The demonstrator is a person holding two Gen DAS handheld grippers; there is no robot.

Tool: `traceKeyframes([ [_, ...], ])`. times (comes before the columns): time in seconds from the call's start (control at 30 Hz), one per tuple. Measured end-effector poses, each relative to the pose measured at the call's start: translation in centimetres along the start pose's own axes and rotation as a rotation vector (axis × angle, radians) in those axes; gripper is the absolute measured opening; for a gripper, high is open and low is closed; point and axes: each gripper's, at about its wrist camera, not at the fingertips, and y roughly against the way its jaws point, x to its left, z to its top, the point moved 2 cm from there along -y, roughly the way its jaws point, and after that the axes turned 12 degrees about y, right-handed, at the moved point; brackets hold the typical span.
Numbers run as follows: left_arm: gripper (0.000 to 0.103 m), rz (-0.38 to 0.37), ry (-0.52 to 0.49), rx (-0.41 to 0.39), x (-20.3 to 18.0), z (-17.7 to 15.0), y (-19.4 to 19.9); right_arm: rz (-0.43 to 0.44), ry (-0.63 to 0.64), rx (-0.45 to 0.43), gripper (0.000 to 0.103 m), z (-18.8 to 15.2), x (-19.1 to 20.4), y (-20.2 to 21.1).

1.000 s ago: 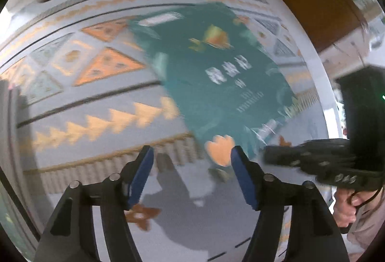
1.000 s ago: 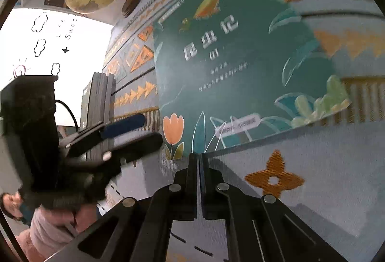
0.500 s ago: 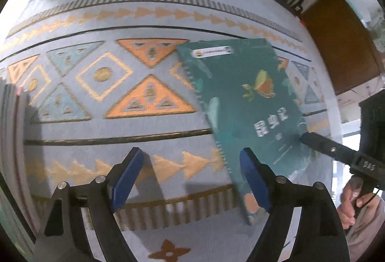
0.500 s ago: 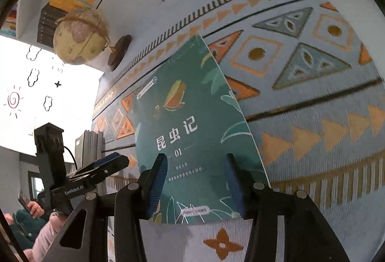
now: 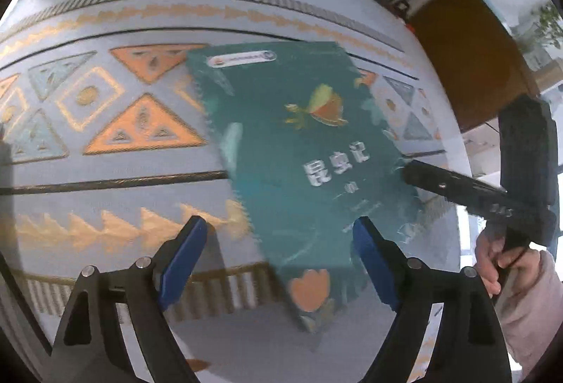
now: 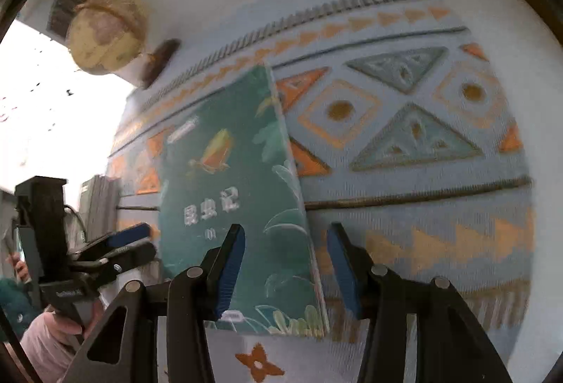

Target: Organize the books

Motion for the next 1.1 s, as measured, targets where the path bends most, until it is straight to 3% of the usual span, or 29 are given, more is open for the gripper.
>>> traceKeyframes([
  [0.07, 0.083, -0.049, 0.007, 0.015, -0.5, -0.3, -0.2, -0.036, 0.046, 0.012, 0.050, 0.2, 0.5, -0.1],
  [0.13, 0.083, -0.070, 0.015, 0.020, -0.8, -0.5, -0.2, -0.032, 0.015, -0.009, 0.050, -0.1, 0.2, 0.1],
  [0.2, 0.084, -0.076, 0.016, 0.020, -0.9, -0.5, -0.4, 0.032, -0.063, -0.038, 0.053, -0.3, -0.6, 0.3],
  [0.27, 0.084, -0.075, 0.029, 0.013, -0.7, -0.4, -0.3, 0.164, -0.147, -0.042, 0.057, -0.4, -1.5, 0.0],
  [0.37, 0.084, -0.079, 0.048, 0.000, -0.2, -0.4, -0.2, 0.258, -0.169, -0.044, 0.059, -0.8, -2.0, 0.4],
  [0.43, 0.084, -0.085, 0.049, 0.001, -0.1, -0.4, -0.2, 0.409, -0.176, -0.099, 0.053, -1.3, -1.8, 1.6],
  [0.5, 0.084, -0.071, 0.036, 0.000, -0.3, -0.4, -0.4, 0.542, -0.199, -0.131, 0.023, -1.6, -1.7, 2.2],
  [0.63, 0.084, -0.005, -0.033, -0.002, -1.5, -0.6, -1.0, 0.407, -0.117, 0.031, 0.011, -2.8, 0.2, -0.9],
  [0.7, 0.084, -0.034, 0.032, 0.000, -1.1, -0.1, -0.9, 0.357, -0.118, 0.042, 0.007, -3.6, 0.5, -1.7],
  [0.77, 0.084, -0.107, 0.144, -0.002, -0.1, 0.7, -0.7, 0.368, -0.190, 0.025, 0.007, -4.0, 0.0, -1.7],
  [0.83, 0.084, -0.164, 0.190, -0.019, 0.5, 1.4, -0.6, 0.376, -0.240, 0.010, 0.007, -4.5, -0.3, -1.6],
  [1.0, 0.081, -0.130, 0.108, -0.012, -0.6, 2.6, -1.4, 0.426, -0.297, -0.009, 0.003, -5.5, -1.5, -1.6],
  [1.1, 0.080, -0.224, 0.105, 0.011, -0.2, 3.3, -0.9, 0.460, -0.340, -0.029, 0.002, -6.6, -1.8, -1.6],
])
